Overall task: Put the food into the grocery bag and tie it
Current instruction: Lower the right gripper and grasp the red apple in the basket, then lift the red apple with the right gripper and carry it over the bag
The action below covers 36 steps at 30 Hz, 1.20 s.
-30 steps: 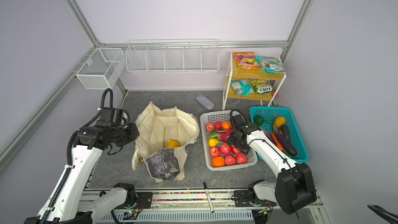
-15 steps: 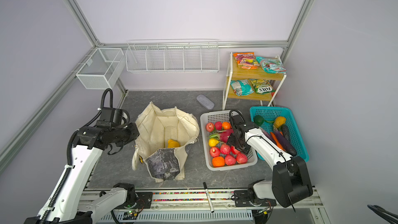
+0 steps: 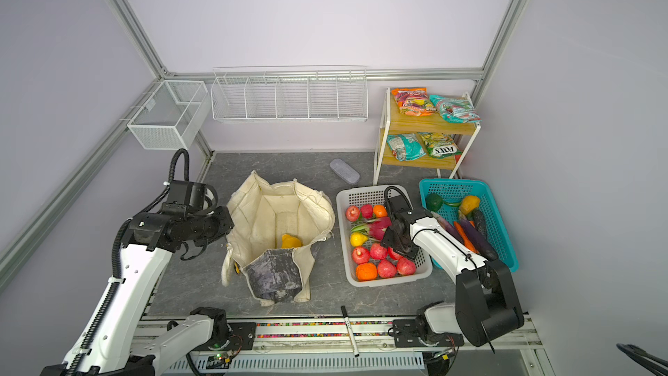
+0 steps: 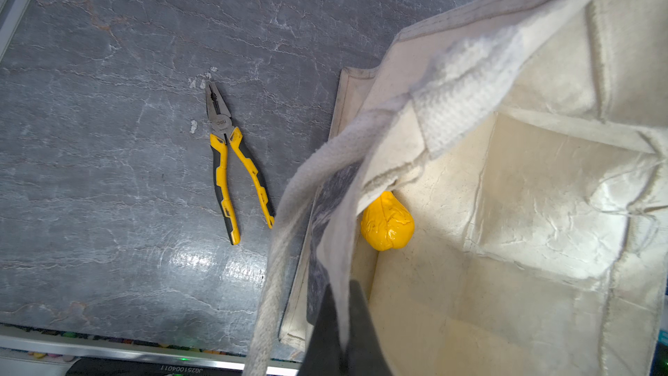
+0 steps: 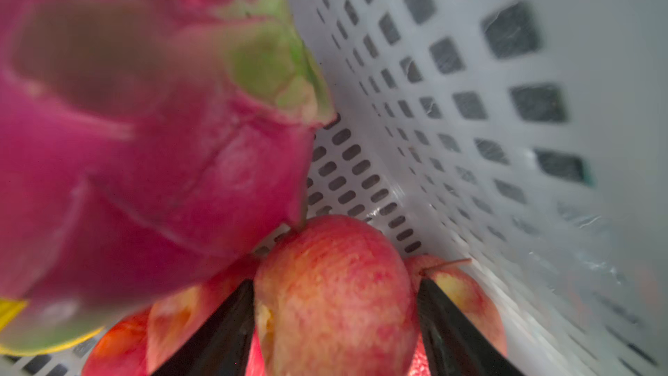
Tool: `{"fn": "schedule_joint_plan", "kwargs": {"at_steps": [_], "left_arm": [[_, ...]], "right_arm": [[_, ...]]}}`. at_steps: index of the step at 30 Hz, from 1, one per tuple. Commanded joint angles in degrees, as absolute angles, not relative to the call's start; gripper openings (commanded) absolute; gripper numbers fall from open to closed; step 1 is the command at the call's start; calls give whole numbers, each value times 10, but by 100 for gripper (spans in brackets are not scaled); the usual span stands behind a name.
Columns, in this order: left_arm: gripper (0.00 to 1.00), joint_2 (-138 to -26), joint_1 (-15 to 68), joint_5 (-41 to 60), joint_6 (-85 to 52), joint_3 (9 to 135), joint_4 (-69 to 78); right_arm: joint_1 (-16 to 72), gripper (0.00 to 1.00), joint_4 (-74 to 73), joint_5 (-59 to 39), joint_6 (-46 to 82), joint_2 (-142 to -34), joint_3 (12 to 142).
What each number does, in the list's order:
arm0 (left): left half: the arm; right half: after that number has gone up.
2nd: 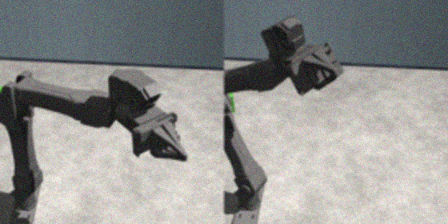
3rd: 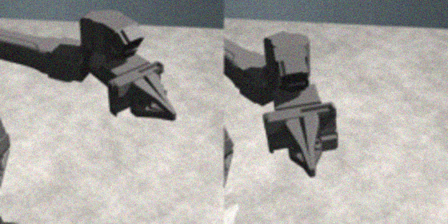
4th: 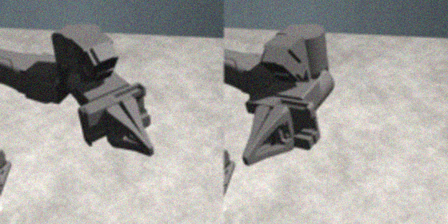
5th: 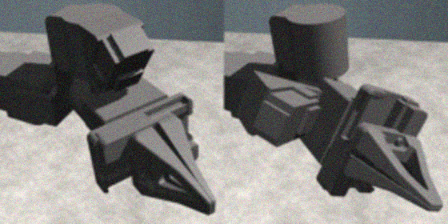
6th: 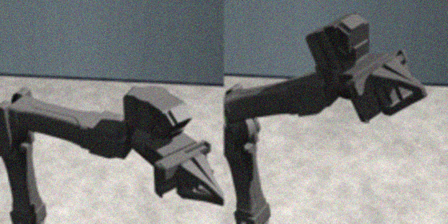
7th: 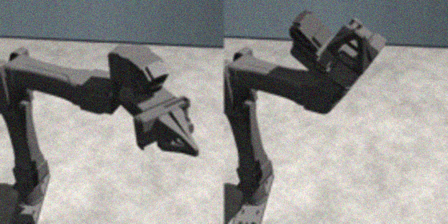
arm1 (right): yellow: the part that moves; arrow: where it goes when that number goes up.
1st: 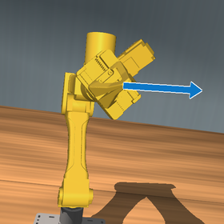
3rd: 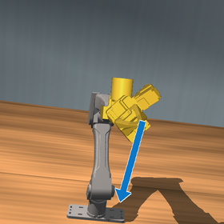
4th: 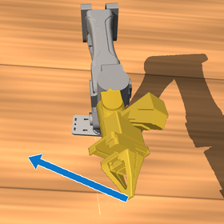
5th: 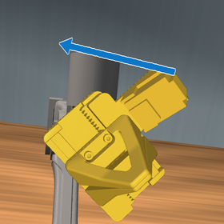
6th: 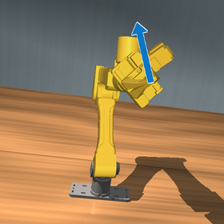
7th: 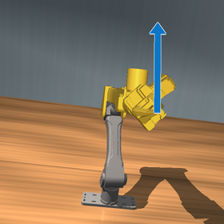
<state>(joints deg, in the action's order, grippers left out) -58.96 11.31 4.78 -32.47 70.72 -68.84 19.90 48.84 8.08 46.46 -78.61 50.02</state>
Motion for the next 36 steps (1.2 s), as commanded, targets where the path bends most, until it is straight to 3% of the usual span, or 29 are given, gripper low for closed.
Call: {"fn": "schedule_joint_plan", "kwargs": {"at_steps": [1,8,23,30,36], "left_arm": [[0,-582,115,48,-326,701,-693],[0,-579,115,47,-325,701,-694],[0,-583,115,48,-325,697,-690],[0,-593,115,52,-324,698,-681],[0,-607,115,58,-322,699,-671]], "right_arm": [[195,70,497,84,462,-793,488],[195,62,498,84,459,-791,495],[195,56,544,80,457,-771,558],[205,56,636,74,457,-731,666],[239,56,632,38,443,-705,808]]}}
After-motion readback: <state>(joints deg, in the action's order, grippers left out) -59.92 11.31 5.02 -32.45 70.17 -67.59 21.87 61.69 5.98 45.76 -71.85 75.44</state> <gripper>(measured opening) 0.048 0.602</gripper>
